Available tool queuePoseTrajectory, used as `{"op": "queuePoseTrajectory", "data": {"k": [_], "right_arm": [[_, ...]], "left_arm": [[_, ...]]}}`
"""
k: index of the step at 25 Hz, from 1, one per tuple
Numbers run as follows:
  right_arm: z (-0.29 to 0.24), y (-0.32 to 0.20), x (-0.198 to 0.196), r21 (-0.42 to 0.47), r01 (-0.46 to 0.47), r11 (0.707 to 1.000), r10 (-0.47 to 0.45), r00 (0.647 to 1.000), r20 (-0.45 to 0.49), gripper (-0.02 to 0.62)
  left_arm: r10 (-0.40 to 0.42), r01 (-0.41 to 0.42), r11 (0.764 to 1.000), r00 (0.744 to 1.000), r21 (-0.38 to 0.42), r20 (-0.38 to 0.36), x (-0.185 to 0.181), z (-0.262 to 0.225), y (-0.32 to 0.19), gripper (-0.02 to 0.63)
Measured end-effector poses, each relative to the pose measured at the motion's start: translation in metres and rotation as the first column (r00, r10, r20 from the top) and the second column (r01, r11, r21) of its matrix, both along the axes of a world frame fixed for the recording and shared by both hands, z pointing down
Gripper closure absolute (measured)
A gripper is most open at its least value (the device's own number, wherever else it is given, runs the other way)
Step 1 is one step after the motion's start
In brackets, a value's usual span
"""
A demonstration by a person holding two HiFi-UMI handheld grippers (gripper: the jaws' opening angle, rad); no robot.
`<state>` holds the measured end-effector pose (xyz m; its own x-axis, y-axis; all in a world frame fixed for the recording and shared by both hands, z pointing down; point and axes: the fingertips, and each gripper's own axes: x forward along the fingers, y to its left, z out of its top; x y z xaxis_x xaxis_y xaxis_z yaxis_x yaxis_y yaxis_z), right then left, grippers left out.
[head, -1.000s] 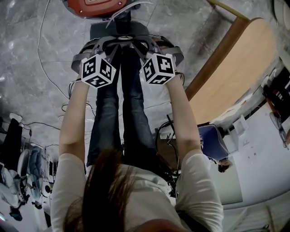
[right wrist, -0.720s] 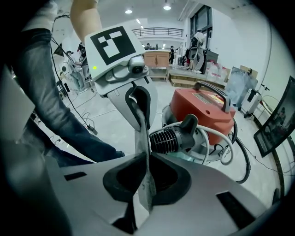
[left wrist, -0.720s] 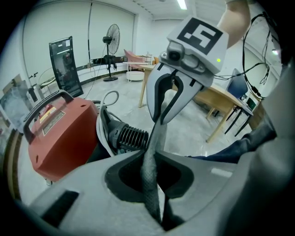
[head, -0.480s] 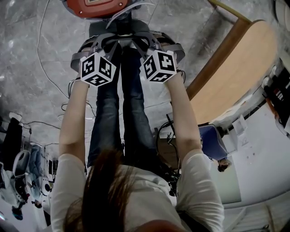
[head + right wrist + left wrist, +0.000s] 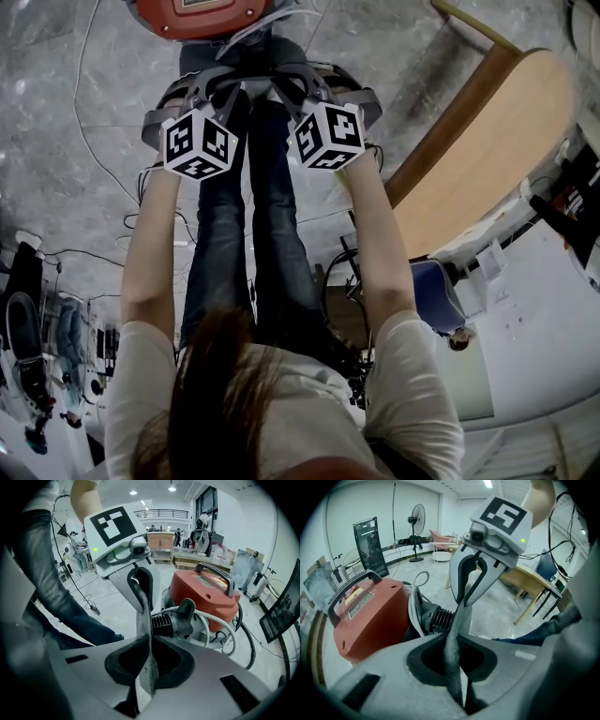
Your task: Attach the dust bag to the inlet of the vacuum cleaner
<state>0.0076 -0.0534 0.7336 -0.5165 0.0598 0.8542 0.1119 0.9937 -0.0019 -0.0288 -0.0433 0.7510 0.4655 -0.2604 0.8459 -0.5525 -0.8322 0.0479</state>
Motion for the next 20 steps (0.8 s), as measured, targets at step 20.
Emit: {"op": "queuePoseTrajectory", "data": {"k": [20], "right_arm": [[0.001,-0.021,-0.003,0.026,0.085,0.996,-0.083,0.995,-0.058,0.560]], "left_arm": [[-0.156,0.155,0.988,0.987,-0.027,-0.045,-0.005,-0.002,-0.013,0.554]]}}
